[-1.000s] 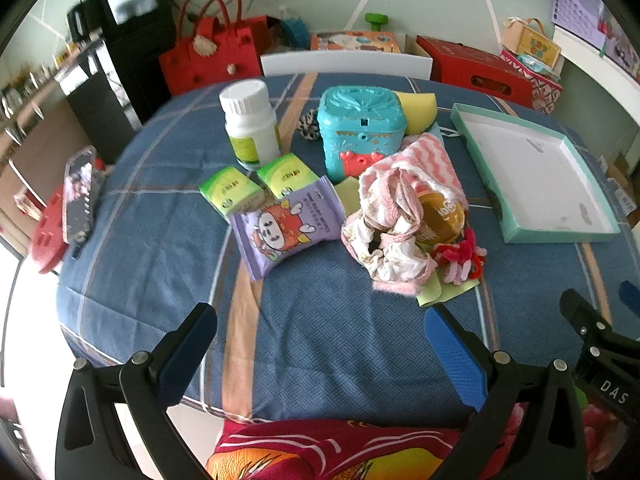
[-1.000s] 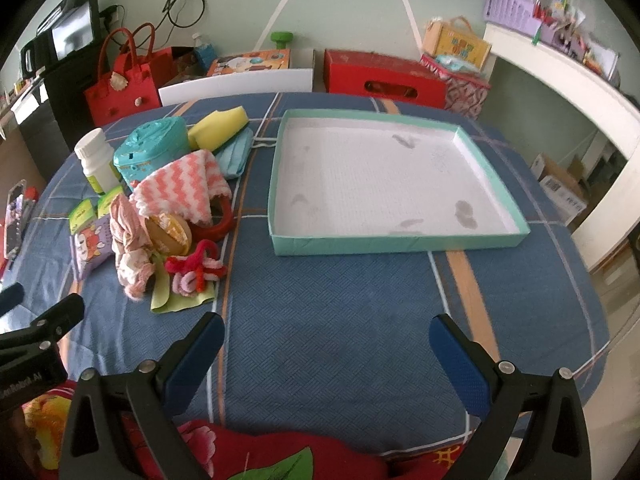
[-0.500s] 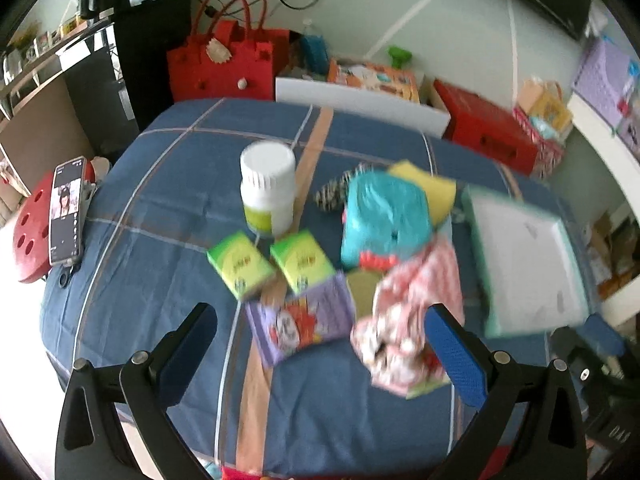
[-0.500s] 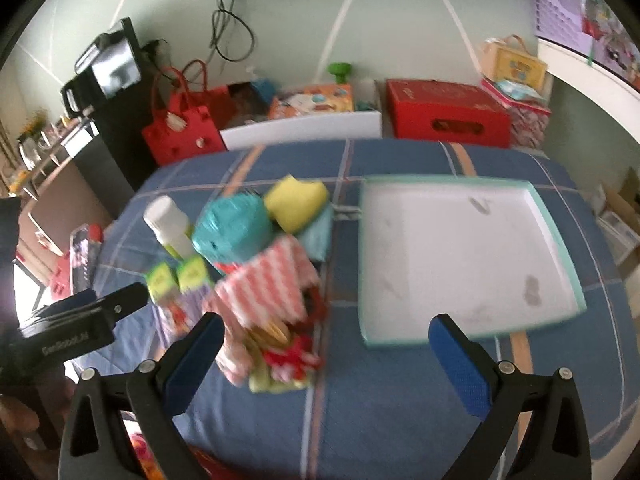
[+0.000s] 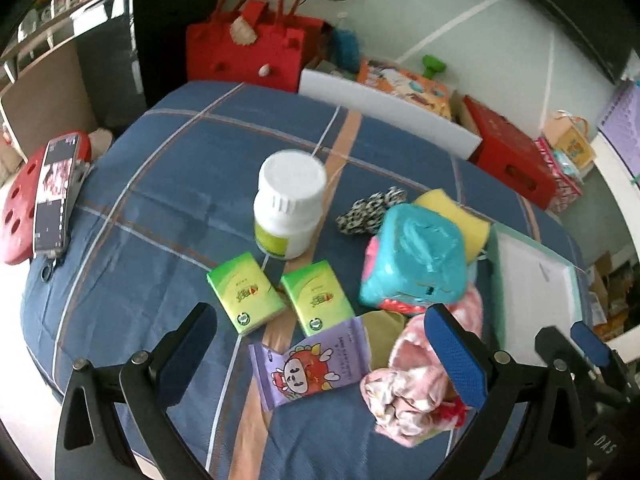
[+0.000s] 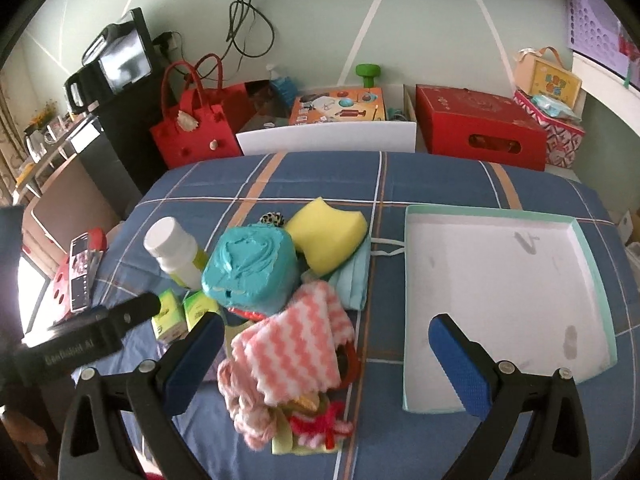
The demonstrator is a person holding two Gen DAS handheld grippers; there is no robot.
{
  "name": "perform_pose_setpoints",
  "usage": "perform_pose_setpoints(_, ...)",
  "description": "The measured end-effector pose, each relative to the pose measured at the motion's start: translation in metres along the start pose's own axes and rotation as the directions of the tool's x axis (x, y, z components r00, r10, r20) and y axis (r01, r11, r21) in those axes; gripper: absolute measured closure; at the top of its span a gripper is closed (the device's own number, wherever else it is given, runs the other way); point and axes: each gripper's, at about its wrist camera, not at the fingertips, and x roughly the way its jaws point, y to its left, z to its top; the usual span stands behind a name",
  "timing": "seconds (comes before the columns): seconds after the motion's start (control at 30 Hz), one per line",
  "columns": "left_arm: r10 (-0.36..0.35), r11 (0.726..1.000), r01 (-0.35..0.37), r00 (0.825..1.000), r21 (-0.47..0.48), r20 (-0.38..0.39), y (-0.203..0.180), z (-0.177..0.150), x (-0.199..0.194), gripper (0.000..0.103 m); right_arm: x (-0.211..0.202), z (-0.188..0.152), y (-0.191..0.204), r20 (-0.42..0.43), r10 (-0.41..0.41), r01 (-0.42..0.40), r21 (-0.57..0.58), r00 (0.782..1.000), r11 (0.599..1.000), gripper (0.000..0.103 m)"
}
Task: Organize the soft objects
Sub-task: 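Grasp the pink zigzag towel with the right tool while the left tool grasps the purple snack packet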
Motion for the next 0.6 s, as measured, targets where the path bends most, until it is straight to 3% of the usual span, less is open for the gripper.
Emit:
perform_pose_setpoints(0.23, 0.028, 0.999, -0.032, 0.995, -0.044, -0.101, 0.017, -0.015, 0.044, 0.000, 0.038, -0.010, -0.010, -0.048, 0.053, -0.051, 0.032, 0.997, 0.998, 0.000)
perform_pose_setpoints(0.4, 0.036, 0.998, -0.044, 0.981, -0.041, -0.191, 0.026, -0.026, 0.070, 0.000, 0.061, -0.018, -0.015, -0.108, 0.073, -0.066, 0.064, 0.992, 0.996, 0.000)
perform_pose_setpoints(0.5, 0.022, 0.998, -0.037, 0.970, -0.055, -0.243, 0.028, -0.032, 0.085, 0.000, 0.065, -0.020, -0.016, -0.114, 0.071, -0.064, 0.066, 0.991, 0.996, 0.000)
perform_pose_setpoints(0.6, -0.009, 0.997, -0.013, 0.963, -0.080, -0.271, 0.029, -0.036, 0.093, 0.000, 0.066, -0.022, -0.012, -0.107, 0.082, -0.077, 0.046, 0.991, 0.996, 0.007)
